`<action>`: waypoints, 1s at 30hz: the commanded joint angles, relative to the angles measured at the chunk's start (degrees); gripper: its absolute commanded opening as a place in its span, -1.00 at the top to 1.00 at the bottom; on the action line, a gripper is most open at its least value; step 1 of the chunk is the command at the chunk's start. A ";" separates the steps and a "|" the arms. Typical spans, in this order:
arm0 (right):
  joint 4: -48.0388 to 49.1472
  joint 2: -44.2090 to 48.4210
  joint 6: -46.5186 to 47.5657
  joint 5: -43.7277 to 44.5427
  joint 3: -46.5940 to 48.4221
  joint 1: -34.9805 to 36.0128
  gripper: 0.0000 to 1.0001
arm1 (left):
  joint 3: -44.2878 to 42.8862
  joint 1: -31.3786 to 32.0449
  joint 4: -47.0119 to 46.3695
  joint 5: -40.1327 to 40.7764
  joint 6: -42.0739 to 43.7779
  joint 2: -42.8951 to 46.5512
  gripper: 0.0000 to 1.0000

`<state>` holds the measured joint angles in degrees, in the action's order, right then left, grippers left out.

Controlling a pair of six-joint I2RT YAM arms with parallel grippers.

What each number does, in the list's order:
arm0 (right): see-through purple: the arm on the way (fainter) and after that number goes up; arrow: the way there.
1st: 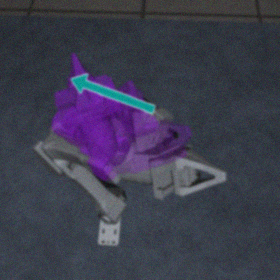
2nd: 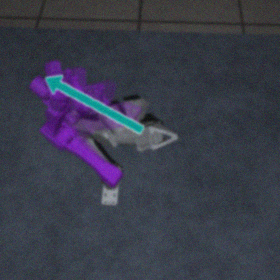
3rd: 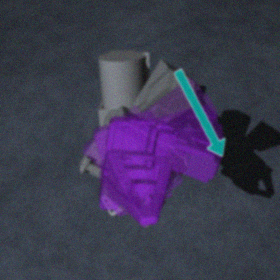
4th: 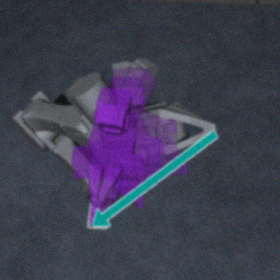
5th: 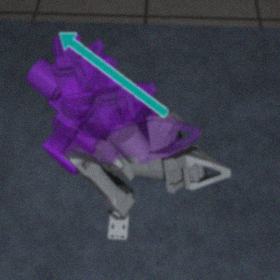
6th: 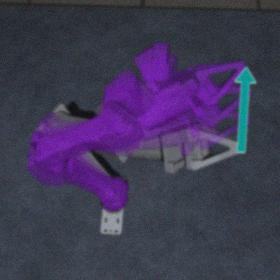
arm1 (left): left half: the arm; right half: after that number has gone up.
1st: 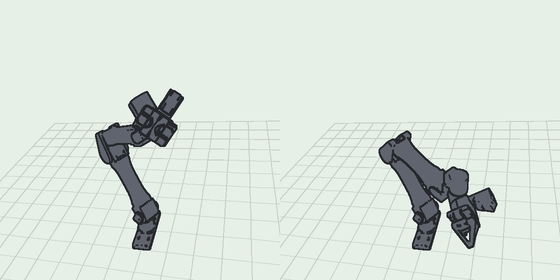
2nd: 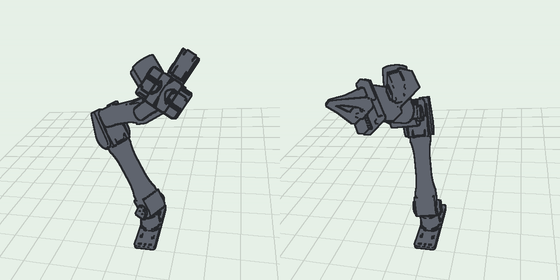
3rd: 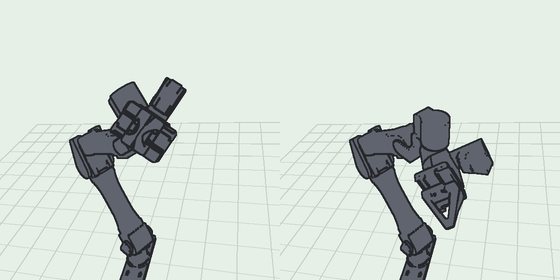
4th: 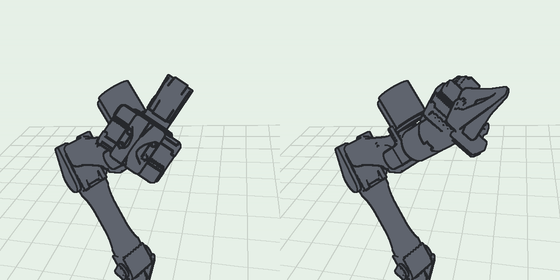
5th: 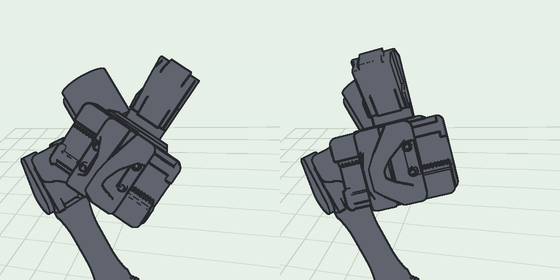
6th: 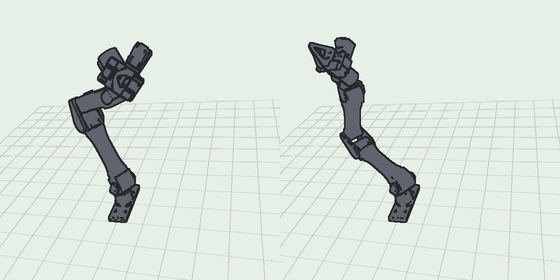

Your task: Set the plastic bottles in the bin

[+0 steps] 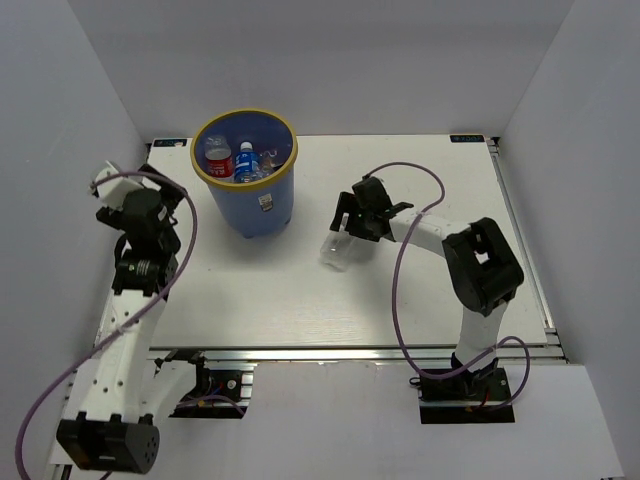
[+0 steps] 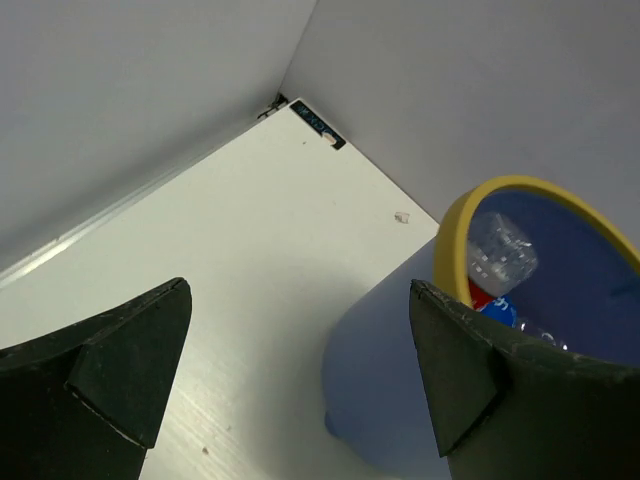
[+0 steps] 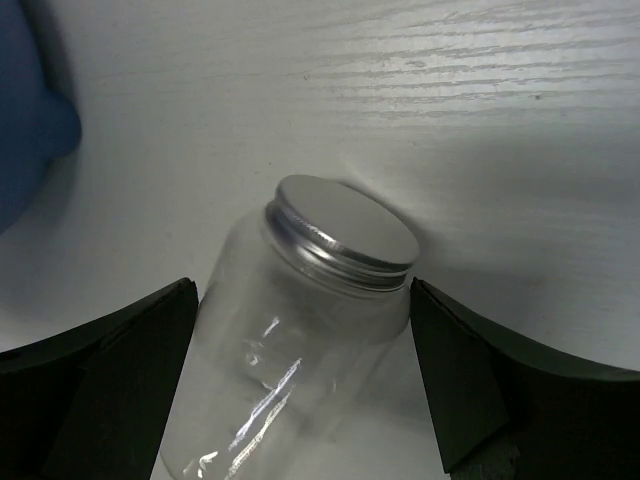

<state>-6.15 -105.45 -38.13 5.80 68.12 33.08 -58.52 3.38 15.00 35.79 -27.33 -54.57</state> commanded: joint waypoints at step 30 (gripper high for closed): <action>14.07 5.37 19.94 -11.86 38.68 1.46 0.64 | 8.33 0.40 7.15 -1.16 -12.40 6.05 -0.96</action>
<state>4.82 -93.84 -20.47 1.63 95.92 33.58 -50.92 3.60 23.90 36.23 -39.51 -48.29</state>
